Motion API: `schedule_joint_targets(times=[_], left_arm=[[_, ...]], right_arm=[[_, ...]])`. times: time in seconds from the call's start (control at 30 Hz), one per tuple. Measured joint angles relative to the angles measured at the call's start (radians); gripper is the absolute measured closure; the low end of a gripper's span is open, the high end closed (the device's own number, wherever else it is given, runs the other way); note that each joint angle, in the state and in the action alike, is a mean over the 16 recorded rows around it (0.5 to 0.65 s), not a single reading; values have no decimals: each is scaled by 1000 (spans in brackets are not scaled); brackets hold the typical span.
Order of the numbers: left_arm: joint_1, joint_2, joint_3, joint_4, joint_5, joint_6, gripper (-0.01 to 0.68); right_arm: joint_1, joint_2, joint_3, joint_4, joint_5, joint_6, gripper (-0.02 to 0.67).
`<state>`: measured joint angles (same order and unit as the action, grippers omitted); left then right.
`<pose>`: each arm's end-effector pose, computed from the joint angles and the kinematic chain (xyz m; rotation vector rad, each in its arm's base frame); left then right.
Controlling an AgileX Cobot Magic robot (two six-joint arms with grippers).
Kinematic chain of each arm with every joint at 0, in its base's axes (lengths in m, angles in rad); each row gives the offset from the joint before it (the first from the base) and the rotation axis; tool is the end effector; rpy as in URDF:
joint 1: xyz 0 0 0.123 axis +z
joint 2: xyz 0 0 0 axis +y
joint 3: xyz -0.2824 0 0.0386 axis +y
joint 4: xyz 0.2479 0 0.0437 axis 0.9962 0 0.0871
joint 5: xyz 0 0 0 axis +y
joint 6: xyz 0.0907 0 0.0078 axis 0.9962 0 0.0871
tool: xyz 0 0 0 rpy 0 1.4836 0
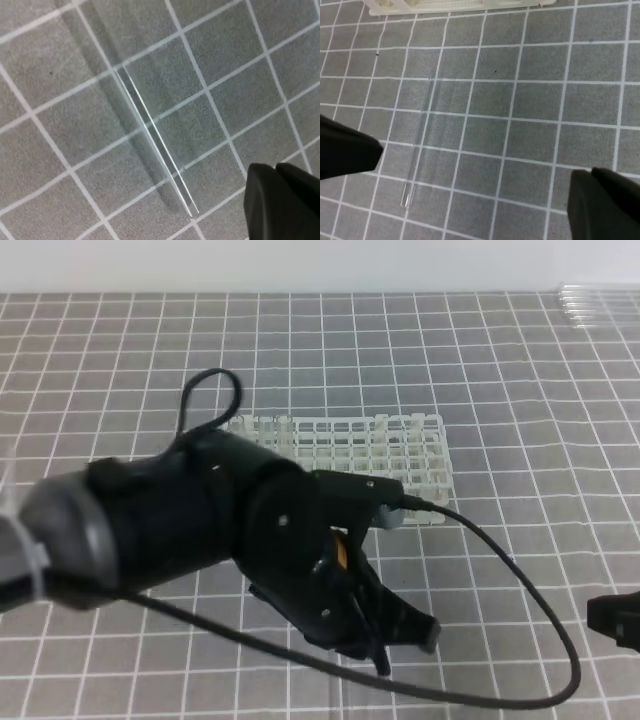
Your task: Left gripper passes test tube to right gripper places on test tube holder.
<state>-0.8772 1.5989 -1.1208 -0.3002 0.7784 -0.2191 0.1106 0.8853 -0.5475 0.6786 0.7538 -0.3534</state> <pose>0.1921 -0.2607 0.2477 0.6908 2.7843 -0.6156 0.1464 0.0557 0.2616 -0.1154 2.4470 0.6715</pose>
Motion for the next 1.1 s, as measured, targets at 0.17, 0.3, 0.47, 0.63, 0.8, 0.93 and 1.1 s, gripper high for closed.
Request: schedule_joint_targets(times=[0.17,0.3,0.47,0.63,0.8,0.93,1.1], left_arm=[[-26,58,-53,48,44,-11,663],[-26,82,-64,56,56,12,617],[-24,91,-66,60,58,43,506],[-24,92,-66,76,65,9,391],[-40,88,-66,130,74,-87,308],[-56,92,-66,181,81,-179,289],[-76,119,-68,234,85,-275,289]], right_arm=[[0,0,0,0,7,0,662],[0,0,0,1,9,-5,662],[0,0,0,5,10,-12,662],[0,0,0,9,10,-20,662],[0,0,0,13,10,-24,662],[0,0,0,17,10,-25,662],[0,0,0,25,12,-31,662]])
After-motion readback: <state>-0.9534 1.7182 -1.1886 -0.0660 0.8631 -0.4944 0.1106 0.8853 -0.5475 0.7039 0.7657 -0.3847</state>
